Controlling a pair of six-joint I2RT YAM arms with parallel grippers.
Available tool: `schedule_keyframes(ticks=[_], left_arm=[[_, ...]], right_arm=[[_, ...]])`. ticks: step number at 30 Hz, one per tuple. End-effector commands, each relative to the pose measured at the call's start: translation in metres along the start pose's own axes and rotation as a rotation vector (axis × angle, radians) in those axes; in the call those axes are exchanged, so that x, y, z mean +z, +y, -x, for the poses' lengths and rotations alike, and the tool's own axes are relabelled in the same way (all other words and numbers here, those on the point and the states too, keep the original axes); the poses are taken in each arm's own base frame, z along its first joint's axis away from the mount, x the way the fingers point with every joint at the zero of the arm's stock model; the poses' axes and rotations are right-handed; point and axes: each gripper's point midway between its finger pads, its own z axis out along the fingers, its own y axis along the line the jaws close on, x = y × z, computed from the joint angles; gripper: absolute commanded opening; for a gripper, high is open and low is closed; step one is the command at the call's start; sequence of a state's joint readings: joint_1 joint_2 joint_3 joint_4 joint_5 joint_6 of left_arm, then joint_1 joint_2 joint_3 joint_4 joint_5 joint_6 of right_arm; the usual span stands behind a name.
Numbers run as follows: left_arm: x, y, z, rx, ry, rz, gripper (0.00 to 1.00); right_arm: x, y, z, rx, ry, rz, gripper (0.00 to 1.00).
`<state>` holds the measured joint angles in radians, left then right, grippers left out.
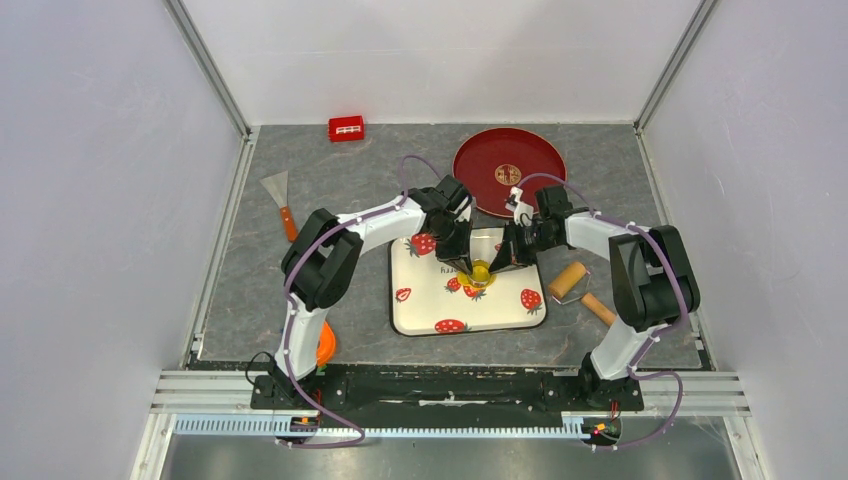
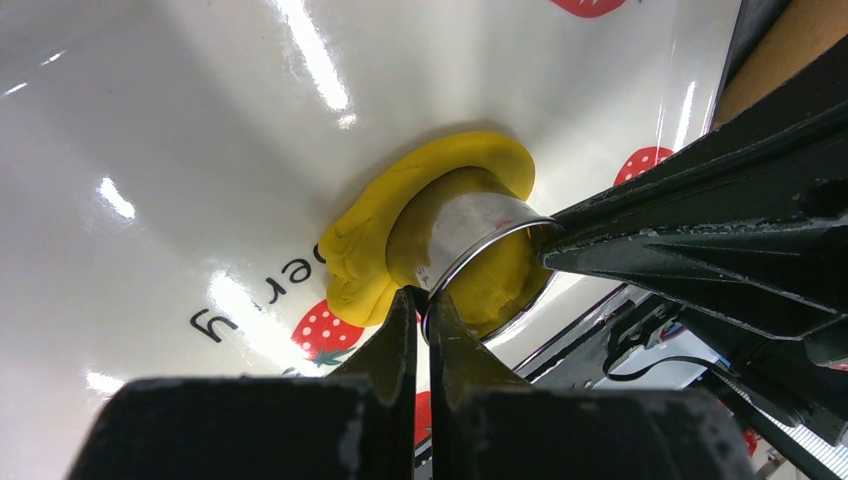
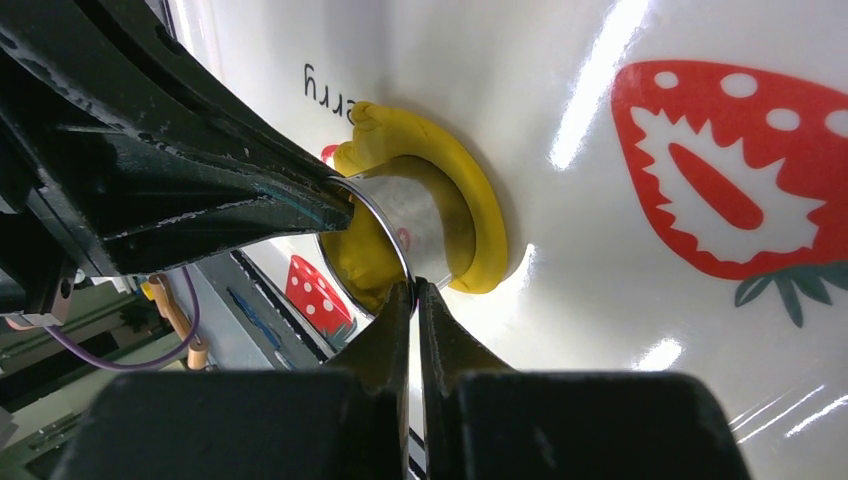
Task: Roll out the dumpling wrappers from the dough
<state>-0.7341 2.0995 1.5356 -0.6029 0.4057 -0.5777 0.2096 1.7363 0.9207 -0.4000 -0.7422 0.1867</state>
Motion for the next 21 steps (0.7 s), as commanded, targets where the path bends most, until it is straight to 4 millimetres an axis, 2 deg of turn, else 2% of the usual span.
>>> schedule_keyframes(ticks=[1, 8, 21], left_arm=[[0.026, 0.047, -0.022, -0.041, 0.093, 0.143, 0.02], [0.032, 0.058, -0.031, -0.052, 0.12, 0.175, 0.02], [0.042, 0.074, -0.043, -0.073, 0.168, 0.219, 0.02]], right_arm=[[0.014, -0.05, -0.04, -0.031, 0.125, -0.218, 0.0], [0.02, -0.061, -0.057, -0.038, 0.184, -0.272, 0.0], [0.029, -0.074, -0.076, -0.047, 0.267, -0.319, 0.0]])
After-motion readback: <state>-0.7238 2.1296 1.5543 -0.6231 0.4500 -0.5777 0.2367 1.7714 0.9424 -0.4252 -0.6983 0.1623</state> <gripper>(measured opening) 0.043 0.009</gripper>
